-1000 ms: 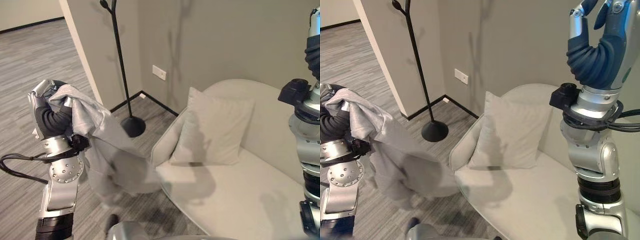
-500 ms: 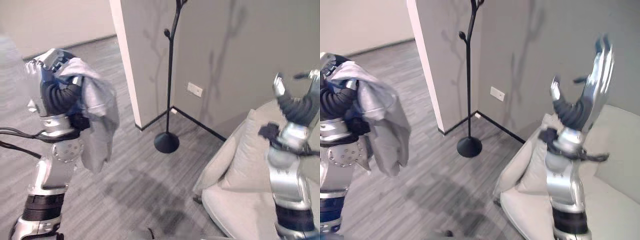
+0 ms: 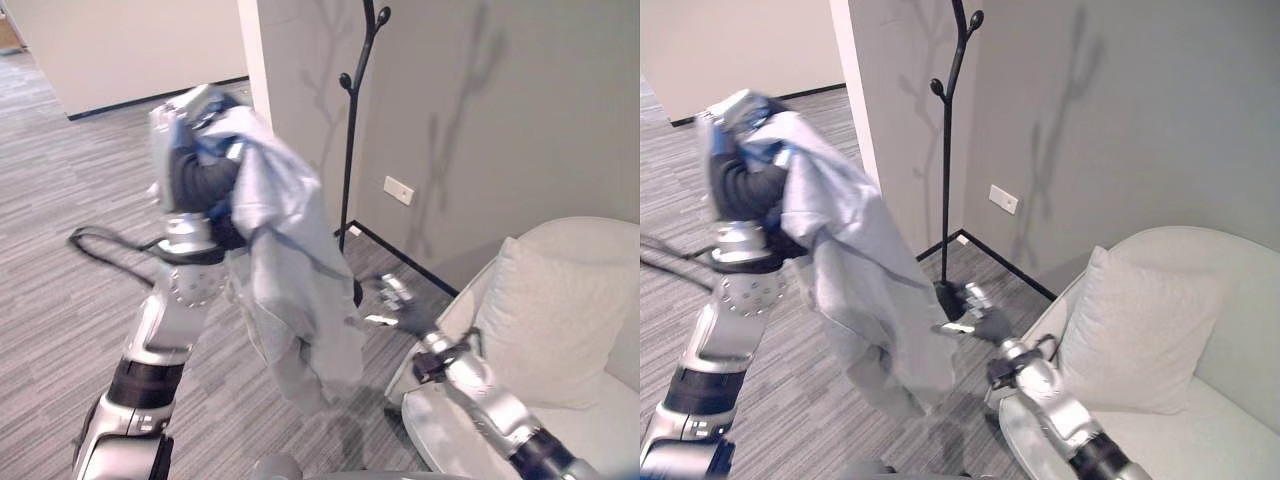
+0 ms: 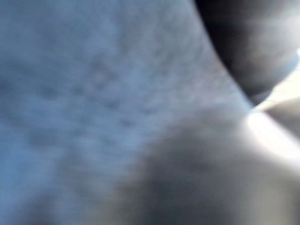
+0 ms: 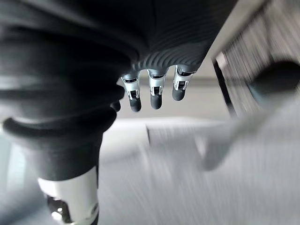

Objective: Hang the clothes on the sofa on the clothes rack.

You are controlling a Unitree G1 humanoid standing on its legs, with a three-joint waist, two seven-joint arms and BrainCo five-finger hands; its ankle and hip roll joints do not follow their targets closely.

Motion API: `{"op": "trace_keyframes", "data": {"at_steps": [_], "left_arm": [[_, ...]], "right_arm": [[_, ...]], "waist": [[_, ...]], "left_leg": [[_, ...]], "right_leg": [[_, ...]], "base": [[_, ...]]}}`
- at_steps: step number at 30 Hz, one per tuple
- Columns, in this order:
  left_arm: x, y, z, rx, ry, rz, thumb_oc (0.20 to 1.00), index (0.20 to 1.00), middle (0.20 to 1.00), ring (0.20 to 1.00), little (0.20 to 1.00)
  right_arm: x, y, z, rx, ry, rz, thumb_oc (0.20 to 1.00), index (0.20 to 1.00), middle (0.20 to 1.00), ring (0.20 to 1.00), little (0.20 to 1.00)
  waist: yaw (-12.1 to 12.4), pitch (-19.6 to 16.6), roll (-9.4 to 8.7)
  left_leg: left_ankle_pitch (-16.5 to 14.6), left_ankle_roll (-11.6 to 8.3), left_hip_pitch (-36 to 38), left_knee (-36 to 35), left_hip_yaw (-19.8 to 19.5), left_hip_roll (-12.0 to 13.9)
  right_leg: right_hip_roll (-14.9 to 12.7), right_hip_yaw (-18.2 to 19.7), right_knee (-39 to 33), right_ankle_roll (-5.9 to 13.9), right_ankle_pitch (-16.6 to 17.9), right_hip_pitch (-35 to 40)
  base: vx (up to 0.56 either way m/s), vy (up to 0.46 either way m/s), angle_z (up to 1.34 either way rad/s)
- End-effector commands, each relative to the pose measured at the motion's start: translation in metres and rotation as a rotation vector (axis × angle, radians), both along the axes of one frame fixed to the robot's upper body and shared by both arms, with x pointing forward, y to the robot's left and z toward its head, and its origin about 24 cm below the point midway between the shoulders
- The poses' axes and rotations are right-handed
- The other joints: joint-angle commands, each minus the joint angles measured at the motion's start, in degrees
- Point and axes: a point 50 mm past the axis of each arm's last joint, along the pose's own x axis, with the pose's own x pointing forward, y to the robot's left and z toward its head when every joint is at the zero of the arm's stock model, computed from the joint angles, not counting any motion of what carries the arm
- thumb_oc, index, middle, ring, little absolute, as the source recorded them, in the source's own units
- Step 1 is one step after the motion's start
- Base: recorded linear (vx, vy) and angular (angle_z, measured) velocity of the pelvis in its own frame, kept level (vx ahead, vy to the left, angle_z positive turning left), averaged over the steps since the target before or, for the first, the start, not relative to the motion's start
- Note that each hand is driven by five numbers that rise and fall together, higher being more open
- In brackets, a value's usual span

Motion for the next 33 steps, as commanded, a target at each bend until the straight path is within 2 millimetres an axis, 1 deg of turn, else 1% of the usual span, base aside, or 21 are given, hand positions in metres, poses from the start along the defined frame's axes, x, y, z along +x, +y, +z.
{"op": "trace_keyframes", "data": {"at_steps": [1,2,4,6,8,11,12,13,14,17,18,19,21,22,23,24,26,28,30,31,33], "left_arm": [[-0.002,0.008,0.023,-0.037,-0.111,0.016,0.200,0.200,0.200,0.200,0.200],[-0.003,0.003,0.026,-0.035,-0.133,0.002,0.200,0.200,0.200,0.200,0.200],[-0.002,0.000,0.028,-0.044,-0.148,-0.008,0.200,0.200,0.200,0.200,0.200],[0.000,-0.009,0.030,-0.063,-0.160,-0.049,0.200,0.200,0.200,0.200,0.200],[0.002,-0.014,0.029,-0.082,-0.157,-0.077,0.200,0.200,0.200,0.200,0.200],[0.006,-0.026,0.025,-0.119,-0.117,-0.146,0.200,0.200,0.200,0.200,0.200],[0.009,-0.035,0.024,-0.131,-0.108,-0.181,0.200,0.200,0.200,0.200,0.200],[0.009,-0.035,0.025,-0.129,-0.109,-0.181,0.200,0.200,0.200,0.200,0.200],[0.013,-0.048,0.024,-0.120,-0.094,-0.211,0.200,0.200,0.200,0.200,0.200],[0.017,-0.056,0.024,-0.145,-0.089,-0.221,0.200,0.200,0.200,0.200,0.200],[0.017,-0.056,0.024,-0.144,-0.090,-0.221,0.200,0.200,0.200,0.200,0.200],[0.014,-0.057,0.027,-0.149,-0.115,-0.223,0.200,0.200,0.200,0.200,0.200],[0.014,-0.058,0.027,-0.147,-0.116,-0.223,0.200,0.200,0.200,0.200,0.200],[0.009,-0.051,0.030,-0.128,-0.168,-0.175,0.200,0.200,0.200,0.200,0.200],[0.008,-0.051,0.030,-0.128,-0.169,-0.174,0.200,0.200,0.200,0.200,0.200],[0.008,-0.052,0.026,-0.122,-0.162,-0.165,0.200,0.200,0.200,0.200,0.200],[0.009,-0.050,0.021,-0.087,-0.139,-0.143,0.200,0.200,0.200,0.200,0.200],[0.009,-0.049,0.021,-0.079,-0.137,-0.134,0.200,0.200,0.200,0.200,0.200],[0.011,-0.048,0.016,-0.072,-0.116,-0.134,0.200,0.200,0.200,0.200,0.200],[0.010,-0.048,0.016,-0.072,-0.116,-0.135,0.200,0.200,0.200,0.200,0.200],[0.012,-0.041,0.013,-0.051,-0.090,-0.106,0.200,0.200,0.200,0.200,0.200]], "right_arm": [[0.002,-0.007,0.012,0.044,-0.082,-0.033,1.000,1.000,1.000,1.000,1.000],[-0.001,-0.002,0.010,0.042,-0.076,-0.004,1.000,1.000,1.000,1.000,1.000],[-0.002,0.002,0.010,0.046,-0.072,0.015,1.000,1.000,1.000,1.000,1.000],[-0.006,0.010,0.007,0.053,-0.052,0.057,1.000,1.000,1.000,1.000,1.000],[-0.007,0.013,0.006,0.059,-0.045,0.066,1.000,1.000,1.000,1.000,1.000],[-0.008,0.021,0.002,0.025,-0.041,0.084,1.000,1.000,1.000,1.000,1.000],[-0.006,0.033,0.000,0.003,-0.054,0.091,0.200,0.200,0.200,0.200,0.200],[-0.006,0.034,0.000,0.004,-0.055,0.090,0.200,0.200,0.200,0.200,0.200],[-0.005,0.051,-0.006,-0.002,-0.029,0.096,0.200,0.200,0.200,0.200,0.200],[-0.008,0.072,-0.013,-0.028,-0.008,0.112,0.200,0.200,0.200,0.200,0.200],[-0.008,0.072,-0.012,-0.027,-0.009,0.112,0.200,0.200,0.200,0.200,0.200],[-0.011,0.082,-0.018,-0.038,0.018,0.112,0.200,0.200,0.200,0.200,0.200],[-0.011,0.083,-0.018,-0.036,0.016,0.111,0.200,0.200,0.200,0.200,0.200],[-0.018,0.085,-0.028,-0.053,0.056,0.098,0.200,0.200,0.200,0.200,0.200],[-0.018,0.086,-0.028,-0.053,0.056,0.098,0.200,0.200,0.200,0.200,0.200],[-0.018,0.079,-0.032,-0.048,0.080,0.064,0.200,0.200,0.200,0.200,0.200],[-0.014,0.065,-0.037,-0.095,0.076,0.037,0.200,0.200,0.200,0.200,0.200],[-0.013,0.059,-0.036,-0.105,0.059,0.024,0.200,0.200,0.200,0.200,0.200],[-0.010,0.040,-0.036,-0.124,0.050,-0.048,0.200,0.200,0.200,0.200,0.200],[-0.010,0.039,-0.036,-0.125,0.050,-0.049,0.200,0.200,0.200,0.200,0.200],[-0.005,0.018,-0.037,-0.134,0.058,-0.149,0.200,0.200,0.200,0.200,0.200]], "waist": [[-0.02,-2.59,0.45],[0.16,-2.55,1.30],[0.09,-2.49,2.01],[-0.40,-2.32,3.78],[-0.53,-2.37,4.41],[-1.60,-3.79,6.29],[-2.53,-4.35,6.74],[-2.48,-4.29,6.49],[-2.62,-4.52,5.78],[-2.56,-4.19,4.76],[-2.47,-4.15,4.60],[-0.94,-3.82,4.91],[-1.04,-3.59,4.50],[-0.07,-3.54,5.44],[-0.22,-3.25,5.29],[-1.46,-3.10,5.45],[-1.39,-3.19,5.68],[-1.43,-3.12,5.70],[-2.87,-2.76,5.40],[-2.71,-2.90,5.41],[-3.02,-2.79,4.90]], "left_leg": [[1.38,-1.69,3.58,-8.08,-1.28,1.00],[4.03,-2.76,3.58,-11.09,-3.94,3.00],[6.10,-3.78,4.41,-14.03,-6.09,4.37],[9.46,-6.49,5.54,-17.25,-9.81,7.99],[9.77,-6.80,5.63,-17.27,-11.16,8.36],[6.55,-7.87,6.90,-17.79,-13.96,6.27],[4.35,-6.96,7.78,-18.16,-13.53,3.30],[4.32,-6.84,7.81,-18.10,-13.44,3.05],[2.64,-5.18,8.76,-18.12,-12.12,-0.35],[0.49,-2.12,10.85,-18.44,-9.44,-4.88],[0.48,-2.04,10.90,-18.43,-9.32,-5.03],[-1.61,-0.91,12.52,-18.48,-6.27,-7.27],[-1.58,-0.61,12.71,-18.48,-6.31,-7.83],[-4.26,0.30,14.75,-18.48,-3.26,-10.11],[-3.44,0.55,14.45,-18.48,-2.95,-10.40],[-2.95,1.29,14.93,-18.48,-3.09,-11.33],[-2.66,2.07,15.68,-18.48,-2.43,-12.56],[-2.42,2.03,15.80,-18.48,-2.32,-12.74],[-2.01,2.51,16.51,-18.48,-3.48,-12.94],[-1.77,2.53,16.23,-18.48,-3.32,-12.95],[-1.79,3.30,16.20,-18.48,-3.14,-13.26]], "right_leg": [[-1.58,2.66,-7.07,7.93,4.03,3.01],[-2.33,3.55,-6.95,8.35,3.37,3.09],[-2.59,4.15,-6.46,8.50,2.82,3.17],[-4.56,5.63,-5.30,9.72,1.90,3.49],[-5.20,6.17,-5.03,10.15,2.31,3.03],[-7.72,6.99,-5.13,11.60,3.13,3.64],[-10.48,7.46,-4.76,12.76,4.74,3.45],[-10.73,7.55,-4.78,12.88,4.75,3.47],[-13.63,8.20,-4.18,13.86,6.71,3.61],[-17.63,8.70,-2.40,13.98,10.26,2.51],[-17.77,8.86,-2.37,14.05,10.27,2.46],[-23.09,2.03,-0.60,13.54,15.31,1.43],[-23.61,1.94,-1.13,13.86,15.73,1.92],[-27.33,-10.78,1.28,13.42,16.04,3.20],[-27.76,-11.92,1.27,12.45,16.60,3.09],[-23.31,-8.76,3.05,11.59,14.46,1.59],[-16.83,-6.72,3.89,10.70,11.27,0.14],[-15.52,-6.89,3.85,10.36,10.73,0.14],[-11.79,-1.15,5.17,9.89,10.16,-1.85],[-11.75,-1.03,4.98,9.78,10.50,-2.11],[-10.53,0.68,5.16,9.84,11.41,-2.46]], "base": [[0.08,0.242,-0.20],[0.07,0.237,-0.08],[0.09,0.289,-0.06],[0.10,0.402,-0.31],[0.04,0.273,-0.33],[0.13,0.483,-0.17],[0.08,0.469,0.28],[0.09,0.631,0.48],[0.05,0.457,0.32],[0.04,0.426,0.16],[0.04,0.418,-0.01],[0.04,0.292,-0.28],[0.05,0.376,-0.66],[0.01,0.454,-0.58],[0.02,0.660,-0.34],[-0.04,0.290,-0.38],[0.06,0.330,-0.23],[0.05,0.144,-0.25],[0.04,0.102,-0.24],[0.04,0.081,0.08],[0.04,0.062,0.05]]}}
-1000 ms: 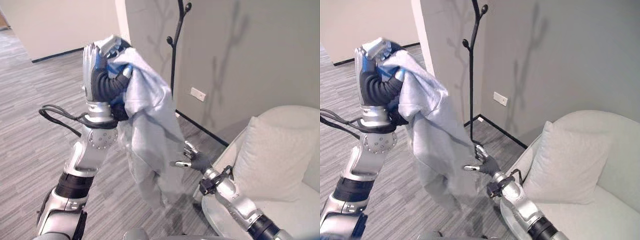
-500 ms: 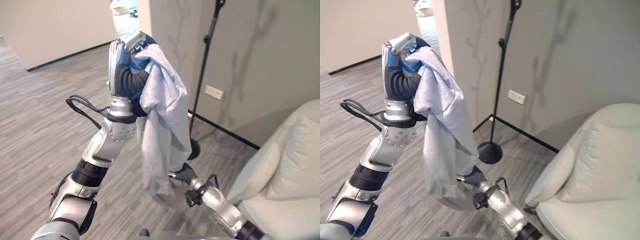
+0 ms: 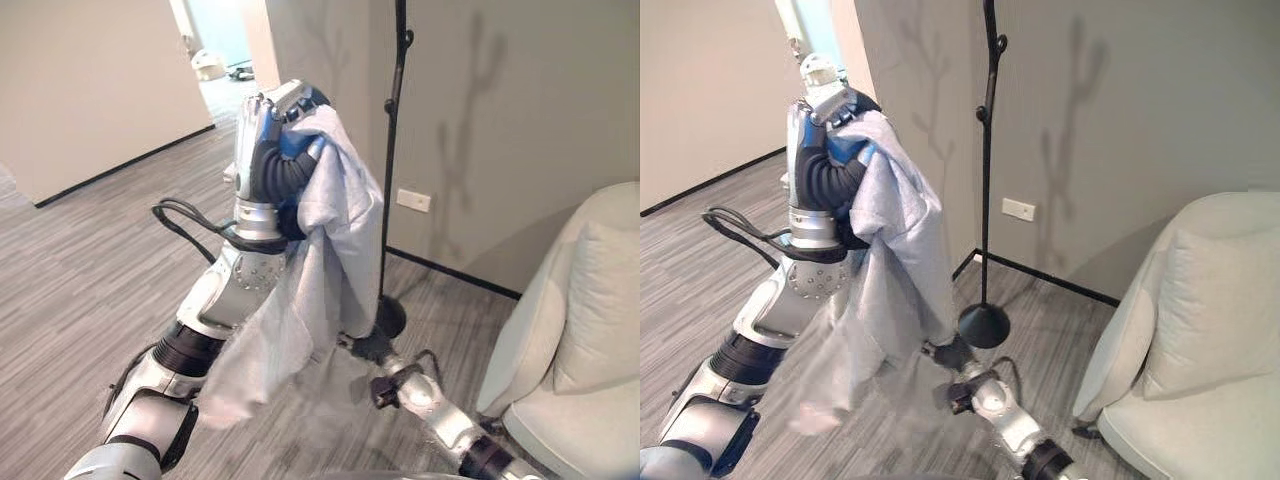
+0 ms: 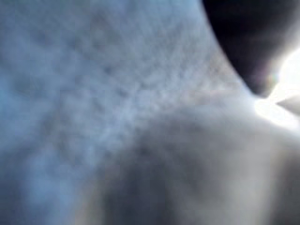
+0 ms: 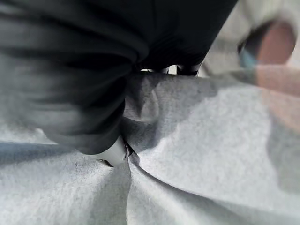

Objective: Hang the clothes on the sofa on the clothes rack.

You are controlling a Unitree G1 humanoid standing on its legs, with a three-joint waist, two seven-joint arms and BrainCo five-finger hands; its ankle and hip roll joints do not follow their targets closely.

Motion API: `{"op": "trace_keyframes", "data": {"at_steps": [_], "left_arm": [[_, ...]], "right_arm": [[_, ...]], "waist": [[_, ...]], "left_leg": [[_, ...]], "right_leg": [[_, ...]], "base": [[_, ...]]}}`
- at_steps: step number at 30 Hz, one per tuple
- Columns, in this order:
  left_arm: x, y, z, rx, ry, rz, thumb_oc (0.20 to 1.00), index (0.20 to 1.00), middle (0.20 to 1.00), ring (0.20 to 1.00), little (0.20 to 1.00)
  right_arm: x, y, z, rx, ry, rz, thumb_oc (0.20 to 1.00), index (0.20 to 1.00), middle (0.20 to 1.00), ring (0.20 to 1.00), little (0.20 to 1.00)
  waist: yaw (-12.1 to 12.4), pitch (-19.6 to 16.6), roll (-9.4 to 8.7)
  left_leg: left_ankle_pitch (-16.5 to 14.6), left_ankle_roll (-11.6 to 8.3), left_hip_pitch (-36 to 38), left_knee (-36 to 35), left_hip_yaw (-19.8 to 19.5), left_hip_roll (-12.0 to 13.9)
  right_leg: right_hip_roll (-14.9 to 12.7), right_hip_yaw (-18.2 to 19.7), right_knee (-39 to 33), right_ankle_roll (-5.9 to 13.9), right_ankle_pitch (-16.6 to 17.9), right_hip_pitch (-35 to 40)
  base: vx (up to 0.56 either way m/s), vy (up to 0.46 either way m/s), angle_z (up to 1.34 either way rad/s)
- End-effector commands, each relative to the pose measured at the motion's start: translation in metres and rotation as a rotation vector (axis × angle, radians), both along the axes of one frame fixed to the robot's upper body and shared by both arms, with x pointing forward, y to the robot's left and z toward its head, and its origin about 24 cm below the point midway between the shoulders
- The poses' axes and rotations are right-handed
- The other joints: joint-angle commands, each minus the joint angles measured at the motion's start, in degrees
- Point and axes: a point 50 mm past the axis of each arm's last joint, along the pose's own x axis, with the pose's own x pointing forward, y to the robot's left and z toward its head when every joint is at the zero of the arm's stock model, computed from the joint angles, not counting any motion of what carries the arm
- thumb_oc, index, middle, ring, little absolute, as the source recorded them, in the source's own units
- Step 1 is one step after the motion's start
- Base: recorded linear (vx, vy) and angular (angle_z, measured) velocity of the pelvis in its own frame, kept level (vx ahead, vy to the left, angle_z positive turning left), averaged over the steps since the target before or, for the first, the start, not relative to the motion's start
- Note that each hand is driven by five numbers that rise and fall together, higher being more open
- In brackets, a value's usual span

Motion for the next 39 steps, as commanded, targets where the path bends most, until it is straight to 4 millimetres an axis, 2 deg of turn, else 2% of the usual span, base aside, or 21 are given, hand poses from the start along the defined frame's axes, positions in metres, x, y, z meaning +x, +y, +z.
{"op": "trace_keyframes", "data": {"at_steps": [1,5,6,7,9,10,12,13,15,17,19,22,27,29,30,31,32,33,34,35,39], "left_arm": [[-0.004,0.013,0.034,-0.062,-0.135,0.030,0.200,0.200,0.200,0.200,0.200],[-0.006,0.023,0.036,-0.043,-0.145,0.075,0.200,0.200,0.200,0.200,0.200],[-0.006,0.033,0.036,-0.033,-0.149,0.123,0.200,0.200,0.200,0.200,0.200],[-0.007,0.033,0.035,-0.034,-0.147,0.122,0.200,0.200,0.200,0.200,0.200],[-0.008,0.042,0.033,-0.013,-0.147,0.164,0.200,0.200,0.200,0.200,0.200],[-0.009,0.051,0.030,0.006,-0.143,0.205,0.200,0.200,0.200,0.200,0.200],[-0.012,0.059,0.028,0.020,-0.148,0.240,0.200,0.200,0.200,0.200,0.200],[-0.012,0.059,0.028,0.019,-0.149,0.239,0.200,0.200,0.200,0.200,0.200],[-0.014,0.070,0.026,0.022,-0.148,0.289,0.200,0.200,0.200,0.200,0.200],[-0.014,0.073,0.025,0.018,-0.146,0.299,0.200,0.200,0.200,0.200,0.200],[-0.016,0.077,0.023,-0.005,-0.149,0.308,0.200,0.200,0.200,0.200,0.200],[-0.015,0.078,0.020,-0.027,-0.152,0.323,0.200,0.200,0.200,0.200,0.200],[-0.016,0.080,0.019,-0.012,-0.157,0.345,0.200,0.200,0.200,0.200,0.200],[-0.016,0.081,0.017,-0.022,-0.150,0.351,0.200,0.200,0.200,0.200,0.200],[-0.015,0.082,0.017,-0.039,-0.145,0.346,0.200,0.200,0.200,0.200,0.200],[-0.014,0.082,0.018,-0.040,-0.147,0.344,0.200,0.200,0.200,0.200,0.200],[-0.014,0.083,0.021,-0.046,-0.156,0.342,0.200,0.200,0.200,0.200,0.200],[-0.014,0.083,0.022,-0.045,-0.160,0.346,0.200,0.200,0.200,0.200,0.200],[-0.014,0.083,0.023,-0.046,-0.162,0.346,0.200,0.200,0.200,0.200,0.200],[-0.015,0.088,0.025,-0.050,-0.179,0.368,0.200,0.200,0.200,0.200,0.200],[-0.017,0.097,0.020,-0.074,-0.179,0.420,0.200,0.200,0.200,0.200,0.200]], "right_arm": [[0.004,0.015,0.010,0.051,-0.049,-0.029,0.200,0.200,0.200,0.200,0.200],[0.005,-0.003,0.010,-0.017,-0.079,-0.083,0.200,0.200,0.200,0.200,0.200],[0.006,-0.022,0.012,-0.081,-0.119,-0.147,0.200,0.200,0.200,0.200,0.200],[0.005,-0.022,0.012,-0.084,-0.118,-0.147,0.200,0.200,0.200,0.200,0.200],[0.007,-0.049,0.015,-0.205,-0.172,-0.236,0.200,0.200,0.200,0.200,0.200],[0.011,-0.081,0.024,-0.331,-0.245,-0.356,0.200,0.200,0.200,0.200,0.200],[0.016,-0.111,0.040,-0.456,-0.334,-0.472,0.200,0.200,0.200,0.200,0.200],[0.016,-0.111,0.040,-0.459,-0.336,-0.473,0.200,0.200,0.200,0.200,0.200],[0.024,-0.151,0.073,-0.642,-0.490,-0.653,0.200,0.200,0.200,0.200,0.200],[0.027,-0.164,0.086,-0.689,-0.547,-0.729,0.200,0.200,0.200,0.200,0.200],[0.034,-0.187,0.127,-0.787,-0.725,-0.912,0.200,0.200,0.200,0.200,0.200],[0.037,-0.196,0.162,-0.838,-0.890,-1.051,0.200,0.200,0.200,0.200,0.200],[0.031,-0.204,0.200,-0.873,-1.049,-1.175,0.200,0.200,0.200,0.200,0.200],[0.027,-0.205,0.213,-0.901,-1.124,-1.202,0.200,0.200,0.200,0.200,0.200],[0.023,-0.203,0.225,-0.888,-1.194,-1.234,0.200,0.200,0.200,0.200,0.200],[0.022,-0.204,0.226,-0.889,-1.195,-1.237,0.200,0.200,0.200,0.200,0.200],[0.020,-0.203,0.238,-0.888,-1.259,-1.275,0.200,0.200,0.200,0.200,0.200],[0.020,-0.202,0.244,-0.883,-1.293,-1.290,0.200,0.200,0.200,0.200,0.200],[0.020,-0.202,0.244,-0.882,-1.294,-1.292,0.200,0.200,0.200,0.200,0.200],[0.019,-0.198,0.256,-0.879,-1.362,-1.293,0.200,0.200,0.200,0.200,0.200],[0.024,-0.194,0.262,-0.885,-1.392,-1.252,0.200,0.200,0.200,0.200,0.200]], "waist": [[0.13,-1.70,-0.74],[0.29,-2.40,-0.99],[0.21,-2.62,-1.28],[0.32,-2.69,-1.20],[0.09,-2.79,-1.32],[-0.11,-2.97,-1.56],[-0.21,-3.22,-1.78],[-0.16,-3.23,-1.77],[-0.29,-3.50,-1.82],[-0.19,-3.37,-1.77],[-0.51,-2.82,-1.74],[-1.04,-2.07,-2.02],[-1.43,-3.30,-1.57],[-1.79,-4.25,-1.29],[-1.90,-4.40,-0.76],[-1.95,-4.36,-0.99],[-1.26,-4.34,-1.42],[-0.88,-4.10,-1.75],[-0.96,-3.95,-1.95],[0.08,-3.00,-2.93],[1.81,-1.57,-4.52]], "left_leg": [[-2.78,1.00,-1.17,-1.20,-1.42,-2.86],[-3.33,1.46,-1.47,-1.20,-0.55,-2.65],[-3.80,1.70,-1.29,-1.20,0.37,-2.45],[-3.85,1.71,-1.25,-1.20,0.46,-2.44],[-4.69,1.83,-0.55,-1.20,1.21,-2.13],[-5.12,1.89,-0.18,-1.20,1.56,-1.89],[-5.61,1.91,0.25,-1.20,1.80,-1.68],[-5.32,1.91,0.07,-1.20,1.87,-1.70],[-6.70,1.83,1.19,-1.20,2.27,-1.27],[-6.87,1.74,1.55,-1.20,2.33,-1.08],[-8.49,1.47,3.48,-1.20,1.74,-0.64],[-9.29,1.06,5.44,-1.20,1.27,-0.62],[-11.65,0.55,8.17,-1.20,0.88,0.75],[-11.51,-0.29,9.04,-1.16,1.17,2.00],[-10.51,-1.90,8.21,2.30,1.84,4.05],[-10.37,-2.13,7.61,2.91,1.75,4.03],[-5.99,-4.18,5.24,8.79,3.33,5.66],[-4.31,-5.65,2.53,15.17,3.60,7.29],[-4.32,-5.81,1.79,16.22,3.47,7.38],[0.36,-7.36,-4.05,29.37,3.65,9.61],[2.49,-6.56,-12.22,42.62,5.26,11.83]], "right_leg": [[3.34,4.47,-3.87,-0.83,11.79,-3.84],[2.84,2.27,-5.45,-0.08,12.42,-3.07],[2.52,0.95,-5.61,0.31,12.40,-3.00],[2.55,1.02,-5.63,0.32,12.42,-2.99],[2.69,0.47,-4.87,0.75,11.78,-2.87],[3.54,0.42,-4.77,0.71,11.35,-3.11],[4.57,0.46,-5.64,0.51,10.81,-3.21],[4.58,0.41,-5.89,0.35,11.15,-3.28],[6.07,0.02,-8.30,0.44,10.77,-3.78],[6.62,0.09,-9.35,0.31,11.51,-4.43],[7.88,1.29,-11.57,1.01,13.17,-6.50],[8.23,2.25,-12.90,1.48,15.84,-9.25],[10.11,1.79,-13.42,0.38,12.25,-6.93],[11.05,1.22,-12.83,-0.54,10.88,-6.39],[12.28,0.61,-13.52,-1.01,9.41,-4.76],[12.18,0.38,-13.90,-1.32,9.92,-4.81],[12.16,-1.11,-15.76,-1.50,9.85,-2.97],[12.75,-1.90,-17.53,-2.33,9.61,-1.30],[12.73,-2.10,-17.86,-2.68,10.03,-1.32],[13.33,-3.04,-19.79,-4.72,9.03,1.47],[13.35,-2.97,-21.06,-6.55,6.99,4.91]], "base": [[0.03,0.016,-0.09],[0.04,0.010,-0.08],[0.04,0.010,-0.13],[0.08,0.012,-0.18],[0.10,0.003,-0.18],[0.12,-0.014,-0.16],[0.10,-0.023,-0.16],[0.11,-0.034,-0.25],[0.19,-0.047,-0.23],[0.12,-0.038,-0.11],[0.25,-0.059,-0.11],[0.26,-0.047,-0.08],[0.25,-0.057,0.26],[0.33,-0.153,0.23],[0.24,-0.161,0.01],[0.27,-0.231,0.08],[0.17,-0.224,0.09],[0.16,-0.223,0.14],[0.12,-0.264,0.05],[0.12,-0.221,0.00],[0.14,-0.115,-0.15]]}}
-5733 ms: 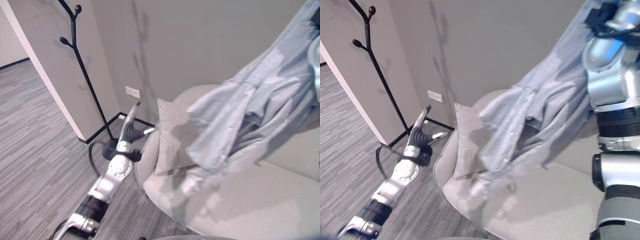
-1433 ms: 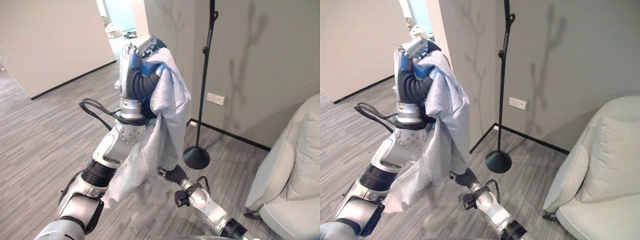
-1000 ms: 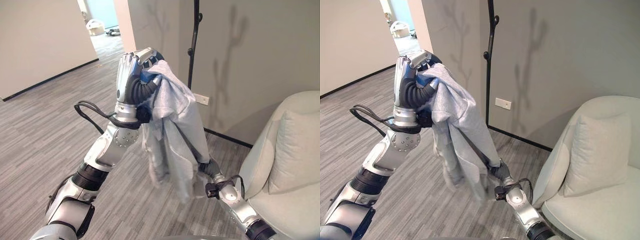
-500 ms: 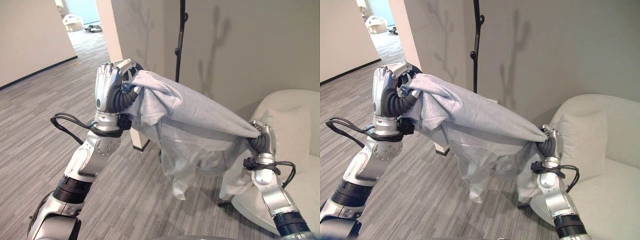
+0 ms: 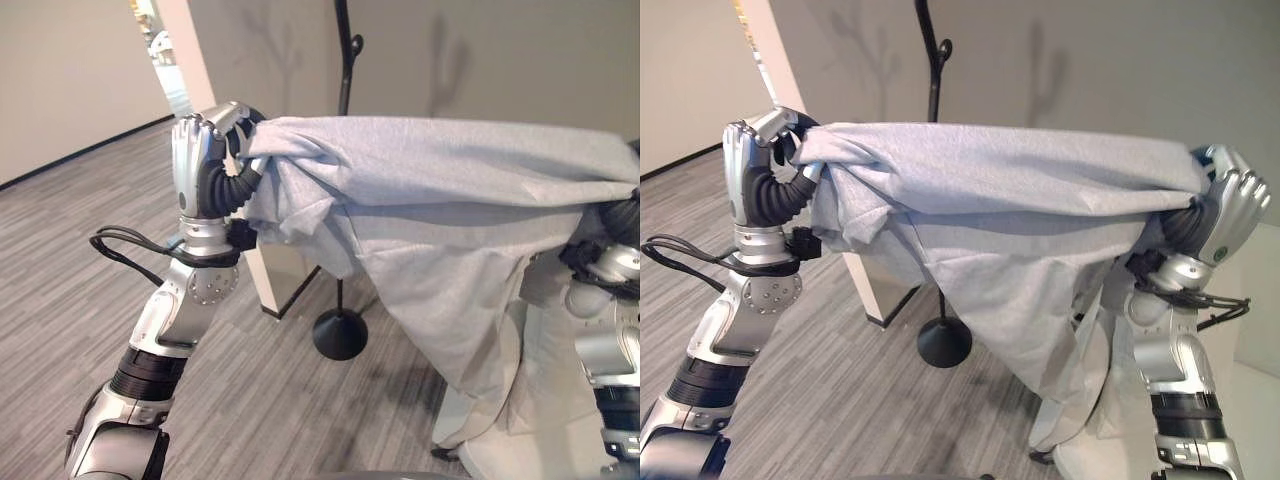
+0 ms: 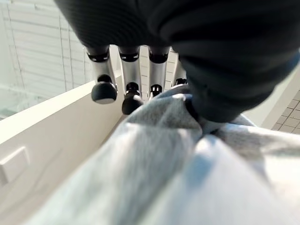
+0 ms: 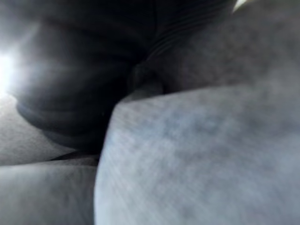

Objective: Hang the clothes on the sofa on the clothes rack.

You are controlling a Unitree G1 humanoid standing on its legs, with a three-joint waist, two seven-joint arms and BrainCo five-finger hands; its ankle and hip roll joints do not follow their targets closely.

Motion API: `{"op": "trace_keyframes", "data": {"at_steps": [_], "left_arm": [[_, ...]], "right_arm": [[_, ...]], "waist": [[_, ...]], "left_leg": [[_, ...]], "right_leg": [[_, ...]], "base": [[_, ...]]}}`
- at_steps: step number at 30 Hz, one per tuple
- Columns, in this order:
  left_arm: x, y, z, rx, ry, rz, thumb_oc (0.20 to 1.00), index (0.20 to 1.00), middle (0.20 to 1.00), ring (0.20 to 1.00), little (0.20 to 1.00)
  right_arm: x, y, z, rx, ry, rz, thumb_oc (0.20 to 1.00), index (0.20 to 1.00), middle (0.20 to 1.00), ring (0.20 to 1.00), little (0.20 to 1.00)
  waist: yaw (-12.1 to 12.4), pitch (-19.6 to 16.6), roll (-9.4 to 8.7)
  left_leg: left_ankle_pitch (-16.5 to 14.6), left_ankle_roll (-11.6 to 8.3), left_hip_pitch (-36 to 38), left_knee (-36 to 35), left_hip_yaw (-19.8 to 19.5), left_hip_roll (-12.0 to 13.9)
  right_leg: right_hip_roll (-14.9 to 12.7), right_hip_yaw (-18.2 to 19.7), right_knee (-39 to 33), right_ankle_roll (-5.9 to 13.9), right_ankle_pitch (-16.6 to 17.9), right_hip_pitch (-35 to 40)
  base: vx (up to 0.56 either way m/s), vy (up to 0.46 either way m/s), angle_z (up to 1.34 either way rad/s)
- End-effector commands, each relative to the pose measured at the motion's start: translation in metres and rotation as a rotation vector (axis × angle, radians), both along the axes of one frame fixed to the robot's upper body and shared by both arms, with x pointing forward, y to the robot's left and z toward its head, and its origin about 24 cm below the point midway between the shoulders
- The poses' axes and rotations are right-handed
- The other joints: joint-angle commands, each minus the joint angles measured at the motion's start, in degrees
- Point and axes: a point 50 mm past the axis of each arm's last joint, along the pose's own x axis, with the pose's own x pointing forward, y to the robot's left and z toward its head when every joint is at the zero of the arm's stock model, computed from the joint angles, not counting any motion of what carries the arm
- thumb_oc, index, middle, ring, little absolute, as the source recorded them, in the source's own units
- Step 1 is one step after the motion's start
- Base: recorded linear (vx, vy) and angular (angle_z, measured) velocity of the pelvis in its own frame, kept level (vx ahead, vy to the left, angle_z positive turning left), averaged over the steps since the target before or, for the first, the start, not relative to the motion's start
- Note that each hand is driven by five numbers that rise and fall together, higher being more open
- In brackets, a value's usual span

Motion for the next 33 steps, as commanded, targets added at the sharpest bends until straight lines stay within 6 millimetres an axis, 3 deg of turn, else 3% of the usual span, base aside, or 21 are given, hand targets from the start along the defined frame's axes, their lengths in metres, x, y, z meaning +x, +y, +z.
{"op": "trace_keyframes", "data": {"at_steps": [1,2,3,4,6,7,8,9,10,12,15,21,25,29,33], "left_arm": [[-0.007,0.038,0.023,-0.093,-0.134,0.168,0.200,0.200,0.200,0.200,0.200],[-0.007,0.038,0.023,-0.093,-0.133,0.171,0.200,0.200,0.200,0.200,0.200],[-0.005,0.044,0.020,-0.085,-0.125,0.207,0.200,0.200,0.200,0.200,0.200],[-0.005,0.044,0.020,-0.084,-0.126,0.208,0.200,0.200,0.200,0.200,0.200],[0.001,0.047,0.021,-0.057,-0.124,0.252,0.200,0.200,0.200,0.200,0.200],[0.008,0.049,0.021,-0.049,-0.110,0.276,0.200,0.200,0.200,0.200,0.200],[0.015,0.054,0.020,-0.032,-0.092,0.323,0.200,0.200,0.200,0.200,0.200],[0.015,0.054,0.021,-0.034,-0.093,0.323,0.200,0.200,0.200,0.200,0.200],[0.018,0.062,0.023,-0.010,-0.092,0.373,0.200,0.200,0.200,0.200,0.200],[0.019,0.070,0.027,0.010,-0.097,0.425,0.200,0.200,0.200,0.200,0.200],[0.018,0.081,0.030,0.024,-0.087,0.478,0.200,0.200,0.200,0.200,0.200],[0.036,0.100,0.035,0.051,0.011,0.570,0.200,0.200,0.200,0.200,0.200],[0.048,0.094,0.029,0.095,0.104,0.543,0.200,0.200,0.200,0.200,0.200],[0.069,0.087,0.029,0.164,0.175,0.547,0.200,0.200,0.200,0.200,0.200],[0.081,0.095,0.039,0.240,0.229,0.611,0.200,0.200,0.200,0.200,0.200]], "right_arm": [[-0.005,-0.019,0.021,-0.010,-0.086,-0.102,0.200,0.200,0.200,0.200,0.200],[-0.005,-0.019,0.021,-0.012,-0.083,-0.099,0.200,0.200,0.200,0.200,0.200],[-0.004,-0.018,0.023,-0.030,-0.081,-0.088,0.200,0.200,0.200,0.200,0.200],[-0.004,-0.018,0.023,-0.030,-0.081,-0.087,0.200,0.200,0.200,0.200,0.200],[-0.001,-0.015,0.031,-0.061,-0.094,-0.069,0.200,0.200,0.200,0.200,0.200],[0.004,-0.009,0.040,-0.085,-0.109,-0.022,0.200,0.200,0.200,0.200,0.200],[0.009,-0.002,0.048,-0.125,-0.108,0.030,0.200,0.200,0.200,0.200,0.200],[0.010,-0.002,0.049,-0.126,-0.109,0.030,0.200,0.200,0.200,0.200,0.200],[0.015,0.007,0.059,-0.169,-0.111,0.079,0.200,0.200,0.200,0.200,0.200],[0.016,0.015,0.067,-0.214,-0.117,0.112,0.200,0.200,0.200,0.200,0.200],[0.016,0.028,0.078,-0.298,-0.110,0.145,0.200,0.200,0.200,0.200,0.200],[0.027,0.031,0.087,-0.349,-0.055,0.115,0.200,0.200,0.200,0.200,0.200],[0.034,0.000,0.090,-0.316,0.010,-0.064,0.200,0.200,0.200,0.200,0.200],[0.051,0.000,0.086,-0.274,0.090,-0.012,0.200,0.200,0.200,0.200,0.200],[0.062,0.004,0.087,-0.346,0.192,0.027,0.200,0.200,0.200,0.200,0.200]], "waist": [[0.90,0.45,-0.78],[0.91,0.59,-0.94],[1.35,0.63,-1.23],[1.42,0.57,-1.23],[1.60,0.35,-1.84],[2.24,-0.01,-1.37],[3.30,-0.29,-0.77],[3.24,-0.23,-0.80],[4.95,-0.19,-0.23],[5.55,-0.12,0.12],[5.68,-1.09,0.58],[4.72,-4.26,0.95],[3.74,-5.05,1.32],[3.64,-5.29,0.83],[3.04,-5.36,0.46]], "left_leg": [[-0.64,3.87,0.30,2.51,4.86,-3.01],[-0.29,4.32,-0.19,3.11,5.77,-2.76],[-1.69,4.62,-2.30,1.67,5.88,-0.19],[-1.71,4.65,-2.28,1.59,6.01,-0.16],[-2.60,5.12,-3.11,-4.40,6.01,1.30],[-3.07,5.19,-3.35,-14.83,4.39,0.28],[0.30,4.25,-2.79,-27.00,1.07,-1.99],[1.18,4.38,-2.58,-27.93,1.16,-2.19],[4.25,3.01,-2.51,-33.58,-4.94,-3.86],[5.24,2.08,-2.65,-35.61,-9.72,-4.22],[4.93,1.25,-0.75,-37.21,-12.67,-4.31],[3.95,2.35,4.51,-41.85,-8.03,-5.96],[1.30,5.38,6.94,-42.23,-5.74,-8.43],[-0.16,6.96,8.53,-42.30,-4.28,-10.09],[-0.65,7.39,8.50,-42.30,-3.54,-10.95]], "right_leg": [[-1.15,-2.07,-5.02,6.18,0.51,3.29],[-1.38,-2.68,-5.07,5.93,0.92,2.98],[-1.41,-1.97,-5.32,6.18,0.35,3.87],[-1.41,-1.87,-5.31,6.18,0.37,3.79],[-1.85,-0.99,-5.33,6.80,0.11,4.34],[-1.88,-0.03,-5.02,7.24,-0.73,4.70],[-1.83,1.02,-3.90,7.36,-2.32,5.50],[-1.94,0.90,-3.79,7.30,-2.11,5.27],[-1.16,2.70,-2.39,7.15,-3.91,6.44],[-0.92,4.42,-1.02,7.12,-4.70,6.90],[-1.22,5.61,-0.52,7.58,-5.87,8.18],[-3.70,5.79,-1.70,9.85,-4.95,9.18],[-6.47,7.59,0.81,11.65,-4.33,8.03],[-8.00,9.14,2.13,12.96,-3.45,7.45],[-9.05,9.25,2.45,14.00,-1.41,6.88]], "base": [[0.06,-0.004,-0.05],[0.12,0.027,-0.18],[0.03,0.020,-0.24],[0.13,0.053,-0.16],[0.14,0.139,-0.21],[0.28,0.311,-0.28],[0.21,0.271,-0.16],[0.30,0.230,-0.22],[0.23,0.151,-0.21],[0.22,0.144,-0.38],[0.17,0.128,-0.61],[0.20,0.242,-0.17],[0.13,0.227,-0.14],[0.09,0.155,-0.27],[0.05,0.100,-0.14]]}}
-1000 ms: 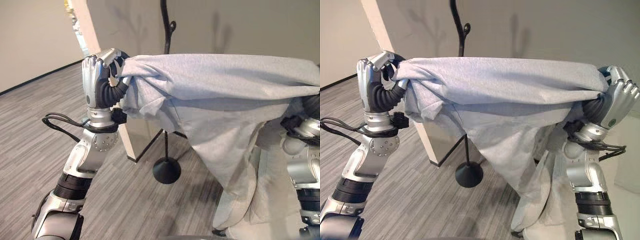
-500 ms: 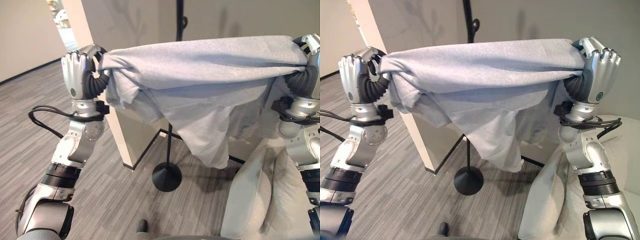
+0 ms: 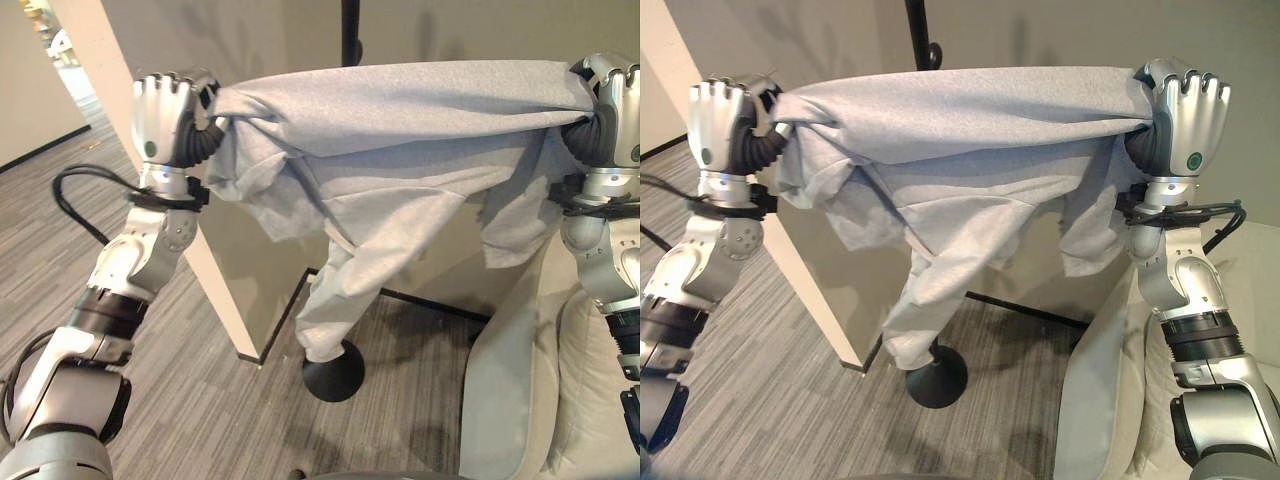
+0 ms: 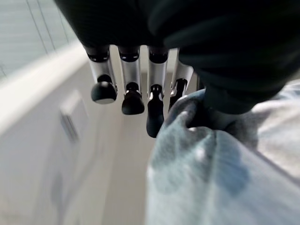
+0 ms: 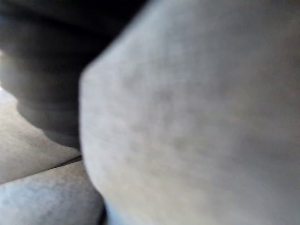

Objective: Hang the clothes on the sofa on the clothes rack.

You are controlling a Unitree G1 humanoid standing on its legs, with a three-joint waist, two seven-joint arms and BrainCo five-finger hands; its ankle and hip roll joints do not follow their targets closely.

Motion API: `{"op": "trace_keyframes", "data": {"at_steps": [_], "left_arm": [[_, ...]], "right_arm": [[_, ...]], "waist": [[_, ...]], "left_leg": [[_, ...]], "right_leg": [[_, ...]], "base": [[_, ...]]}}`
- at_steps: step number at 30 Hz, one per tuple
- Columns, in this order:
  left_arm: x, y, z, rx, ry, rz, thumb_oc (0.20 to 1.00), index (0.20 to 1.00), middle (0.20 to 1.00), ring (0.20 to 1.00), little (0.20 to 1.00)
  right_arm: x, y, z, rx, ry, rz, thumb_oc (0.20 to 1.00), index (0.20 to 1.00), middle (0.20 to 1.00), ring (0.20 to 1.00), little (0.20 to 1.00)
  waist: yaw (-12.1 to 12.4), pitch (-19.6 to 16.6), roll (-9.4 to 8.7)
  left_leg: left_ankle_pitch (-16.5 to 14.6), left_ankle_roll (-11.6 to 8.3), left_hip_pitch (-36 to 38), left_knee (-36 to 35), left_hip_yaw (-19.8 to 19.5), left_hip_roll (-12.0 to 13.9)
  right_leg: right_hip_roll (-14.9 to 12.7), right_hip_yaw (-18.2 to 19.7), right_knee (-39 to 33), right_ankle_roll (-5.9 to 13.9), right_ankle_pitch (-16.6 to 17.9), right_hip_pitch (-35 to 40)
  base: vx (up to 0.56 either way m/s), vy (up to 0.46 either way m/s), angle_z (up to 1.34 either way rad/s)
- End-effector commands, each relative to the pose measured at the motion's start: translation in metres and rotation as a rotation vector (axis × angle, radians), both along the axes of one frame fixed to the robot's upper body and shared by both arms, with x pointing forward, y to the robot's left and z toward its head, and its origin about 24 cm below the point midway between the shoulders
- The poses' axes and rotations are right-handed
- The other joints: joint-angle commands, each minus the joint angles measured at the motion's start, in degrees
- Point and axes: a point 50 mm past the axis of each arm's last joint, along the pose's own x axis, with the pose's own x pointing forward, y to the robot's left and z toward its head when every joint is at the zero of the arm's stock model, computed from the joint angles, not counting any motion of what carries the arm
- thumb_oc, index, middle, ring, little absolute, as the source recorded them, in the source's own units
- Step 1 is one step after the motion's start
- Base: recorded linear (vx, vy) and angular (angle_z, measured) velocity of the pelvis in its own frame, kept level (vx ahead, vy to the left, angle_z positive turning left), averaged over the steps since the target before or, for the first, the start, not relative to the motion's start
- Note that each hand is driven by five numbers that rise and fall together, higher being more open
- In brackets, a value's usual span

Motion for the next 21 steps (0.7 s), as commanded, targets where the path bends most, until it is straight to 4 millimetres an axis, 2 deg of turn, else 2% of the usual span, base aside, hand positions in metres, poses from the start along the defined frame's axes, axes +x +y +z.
{"op": "trace_keyframes", "data": {"at_steps": [1,7,10,11,12,13,14,15,17,21], "left_arm": [[-0.004,0.050,0.026,-0.052,-0.036,0.213,0.200,0.200,0.200,0.200,0.200],[-0.001,0.062,0.042,0.001,-0.035,0.299,0.200,0.200,0.200,0.200,0.200],[0.002,0.070,0.045,0.020,-0.006,0.358,0.200,0.200,0.200,0.200,0.200],[0.003,0.070,0.046,0.019,-0.009,0.359,0.200,0.200,0.200,0.200,0.200],[0.007,0.070,0.050,0.031,0.009,0.371,0.200,0.200,0.200,0.200,0.200],[0.012,0.070,0.041,0.030,0.055,0.388,0.200,0.200,0.200,0.200,0.200],[0.012,0.070,0.041,0.029,0.055,0.388,0.200,0.200,0.200,0.200,0.200],[0.014,0.072,0.034,0.049,0.094,0.417,0.200,0.200,0.200,0.200,0.200],[0.016,0.072,0.032,0.059,0.108,0.426,0.200,0.200,0.200,0.200,0.200],[0.014,0.086,0.013,0.107,0.202,0.497,0.200,0.200,0.200,0.200,0.200]], "right_arm": [[-0.003,-0.018,0.033,-0.048,-0.016,-0.046,0.200,0.200,0.200,0.200,0.200],[0.001,-0.015,0.041,-0.114,0.010,-0.061,0.200,0.200,0.200,0.200,0.200],[0.008,-0.010,0.048,-0.114,0.009,-0.059,0.200,0.200,0.200,0.200,0.200],[0.009,-0.010,0.049,-0.113,0.006,-0.059,0.200,0.200,0.200,0.200,0.200],[0.013,-0.014,0.055,-0.102,0.007,-0.085,0.200,0.200,0.200,0.200,0.200],[0.019,-0.013,0.051,-0.061,0.028,-0.079,0.200,0.200,0.200,0.200,0.200],[0.020,-0.012,0.052,-0.061,0.028,-0.079,0.200,0.200,0.200,0.200,0.200],[0.024,-0.011,0.051,-0.017,0.035,-0.065,0.200,0.200,0.200,0.200,0.200],[0.026,-0.010,0.050,-0.005,0.045,-0.056,0.200,0.200,0.200,0.200,0.200],[0.030,-0.006,0.037,-0.026,0.129,-0.028,0.200,0.200,0.200,0.200,0.200]], "waist": [[1.81,-6.48,0.84],[1.50,-6.55,0.66],[1.80,-5.51,1.14],[1.88,-5.34,1.15],[1.73,-4.23,1.85],[1.62,-3.45,2.64],[1.62,-3.46,2.62],[2.02,-3.12,2.91],[1.95,-3.05,2.90],[2.41,-4.40,1.33]], "left_leg": [[-3.81,-1.86,0.71,0.05,0.65,3.36],[-5.49,-0.25,1.27,0.37,1.19,1.14],[-6.38,1.07,1.83,0.93,2.24,-0.31],[-6.40,1.17,1.75,1.00,2.36,-0.35],[-6.68,1.70,1.62,1.79,2.38,-0.47],[-7.27,2.37,1.91,2.47,2.69,-0.56],[-7.28,2.38,1.87,2.50,2.71,-0.59],[-7.51,2.59,1.97,2.69,3.36,-0.82],[-7.57,2.71,1.93,2.65,3.21,-0.95],[-7.76,2.17,2.29,0.85,3.77,-1.87]], "right_leg": [[0.91,0.84,5.23,2.35,3.32,-3.95],[-1.17,1.84,6.72,3.86,6.64,-4.90],[-2.89,2.19,11.33,4.93,12.51,-7.56],[-2.94,2.40,11.57,5.02,12.55,-7.81],[-3.03,2.74,16.34,4.60,13.89,-9.72],[-4.53,1.91,19.98,4.00,14.89,-11.93],[-4.56,1.94,20.07,4.01,14.84,-12.02],[-6.20,-0.94,19.69,3.61,15.67,-12.21],[-6.74,-2.25,19.08,3.83,16.69,-11.78],[-6.77,-5.11,13.37,5.06,17.93,-8.79]], "base": [[0.08,0.122,-0.02],[0.08,0.132,-0.05],[0.02,0.141,-0.13],[0.02,0.184,-0.26],[0.06,0.241,-0.29],[0.06,0.236,-0.21],[0.09,0.182,-0.10],[0.07,0.069,0.01],[0.06,0.052,-0.02],[0.10,0.008,0.06]]}}
